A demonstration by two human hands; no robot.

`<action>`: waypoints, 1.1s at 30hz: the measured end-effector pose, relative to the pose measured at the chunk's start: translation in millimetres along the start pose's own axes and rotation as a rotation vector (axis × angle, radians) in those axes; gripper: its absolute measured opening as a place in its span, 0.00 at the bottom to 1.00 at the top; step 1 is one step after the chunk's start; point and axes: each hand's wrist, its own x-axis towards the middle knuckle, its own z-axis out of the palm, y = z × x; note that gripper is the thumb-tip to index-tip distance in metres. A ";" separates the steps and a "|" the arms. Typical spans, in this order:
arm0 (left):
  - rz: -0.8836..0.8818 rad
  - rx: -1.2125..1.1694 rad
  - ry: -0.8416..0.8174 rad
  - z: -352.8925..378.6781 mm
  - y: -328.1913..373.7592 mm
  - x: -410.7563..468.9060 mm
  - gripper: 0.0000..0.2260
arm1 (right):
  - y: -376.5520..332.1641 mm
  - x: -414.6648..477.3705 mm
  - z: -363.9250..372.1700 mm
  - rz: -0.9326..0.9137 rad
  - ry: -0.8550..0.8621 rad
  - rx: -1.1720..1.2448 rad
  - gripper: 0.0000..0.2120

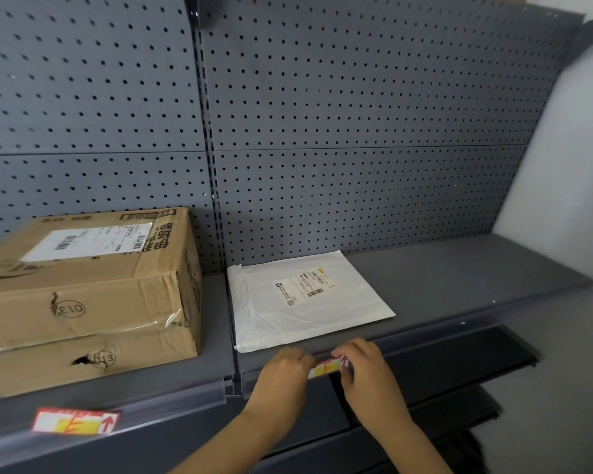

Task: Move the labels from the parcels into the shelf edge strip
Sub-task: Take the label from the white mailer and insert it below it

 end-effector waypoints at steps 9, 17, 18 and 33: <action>0.058 0.027 0.080 7.3 2.4 -3.7 0.21 | 7.3 -2.2 2.0 0.016 -0.032 -0.080 0.16; 0.116 0.102 0.047 10.0 3.8 -8.0 0.25 | 5.0 -14.4 7.1 -0.020 -0.050 -0.073 0.21; 0.113 0.102 0.040 9.9 3.6 -8.0 0.25 | 4.2 -14.6 6.4 -0.020 -0.055 -0.070 0.21; -0.006 -0.039 0.131 -14.7 -4.7 -55.5 0.24 | -51.1 -25.9 30.9 -0.060 -0.048 -0.019 0.15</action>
